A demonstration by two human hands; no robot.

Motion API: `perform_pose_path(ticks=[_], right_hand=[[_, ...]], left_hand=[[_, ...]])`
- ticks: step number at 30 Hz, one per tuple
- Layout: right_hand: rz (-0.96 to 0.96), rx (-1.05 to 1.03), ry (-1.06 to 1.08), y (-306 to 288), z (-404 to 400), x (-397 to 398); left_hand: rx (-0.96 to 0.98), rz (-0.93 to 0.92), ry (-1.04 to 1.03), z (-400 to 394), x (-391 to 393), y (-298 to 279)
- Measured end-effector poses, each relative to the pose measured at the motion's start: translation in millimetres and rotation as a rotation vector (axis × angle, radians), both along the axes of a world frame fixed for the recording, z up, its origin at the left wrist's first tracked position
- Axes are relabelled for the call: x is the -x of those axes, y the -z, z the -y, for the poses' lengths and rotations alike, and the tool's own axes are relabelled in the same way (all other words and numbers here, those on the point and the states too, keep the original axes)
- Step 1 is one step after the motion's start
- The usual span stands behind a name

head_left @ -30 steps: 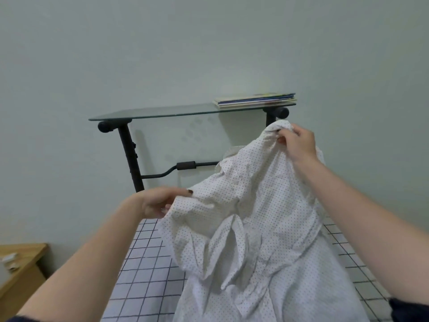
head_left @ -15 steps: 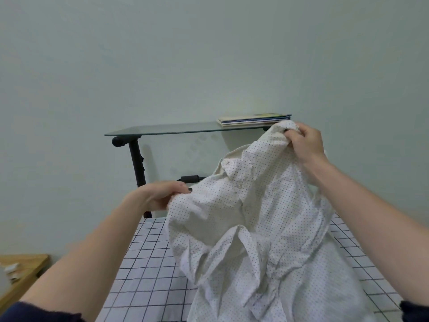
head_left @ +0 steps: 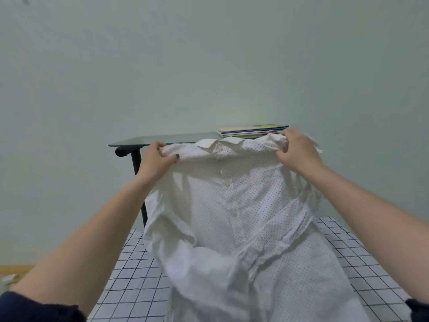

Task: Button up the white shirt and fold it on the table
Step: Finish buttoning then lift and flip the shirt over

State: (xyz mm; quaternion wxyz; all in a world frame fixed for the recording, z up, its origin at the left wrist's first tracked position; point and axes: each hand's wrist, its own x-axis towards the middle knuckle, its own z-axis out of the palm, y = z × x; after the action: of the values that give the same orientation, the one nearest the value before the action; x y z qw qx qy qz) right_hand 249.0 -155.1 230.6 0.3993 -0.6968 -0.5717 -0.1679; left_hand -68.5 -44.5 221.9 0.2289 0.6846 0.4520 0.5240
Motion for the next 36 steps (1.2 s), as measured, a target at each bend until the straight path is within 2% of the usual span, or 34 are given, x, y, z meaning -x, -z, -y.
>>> perform_pose_path(ticks=[3,6,9,11,15,17,21,25,28,31,36], right_hand=[[0.041,-0.118,0.156,-7.9,9.1,-2.4],[-0.099,-0.1,0.222,-8.6,13.6,-9.8],[-0.211,0.086,0.25,10.6,7.5,-22.1],[-0.288,0.196,0.252,31.8,-2.4,-28.9],[-0.54,0.368,0.222,67.7,-20.5,-29.5],[-0.729,0.45,0.214,82.9,-33.4,-30.7],[-1.052,0.582,0.145,110.4,-61.9,-32.3],[-1.364,0.54,0.046,123.1,-95.5,-24.9],[-1.468,0.375,-0.048,112.5,-117.0,-20.5],[-1.437,0.214,-0.052,88.8,-129.0,-17.8],[-1.378,-0.059,-0.104,51.7,-117.6,-6.6]], left_hand=[[-0.175,-0.113,-0.017,5.2,-1.4,-9.1],[-0.231,-0.206,-0.171,-2.3,3.8,-13.1],[-0.016,-0.163,-0.147,-5.5,5.4,-2.8],[0.124,-0.2,-0.121,-12.7,3.7,12.8],[0.236,-0.336,-0.179,-33.2,-2.7,45.4],[0.37,-0.34,-0.137,-43.1,-8.3,57.7],[0.719,-0.004,0.107,-61.6,-23.1,75.6],[0.885,0.436,0.284,-88.6,-40.6,101.6],[0.823,0.679,0.336,-106.8,-54.3,109.7],[0.661,0.853,0.389,-115.8,-61.7,98.6],[0.452,0.877,0.387,-84.1,-66.4,64.5]])
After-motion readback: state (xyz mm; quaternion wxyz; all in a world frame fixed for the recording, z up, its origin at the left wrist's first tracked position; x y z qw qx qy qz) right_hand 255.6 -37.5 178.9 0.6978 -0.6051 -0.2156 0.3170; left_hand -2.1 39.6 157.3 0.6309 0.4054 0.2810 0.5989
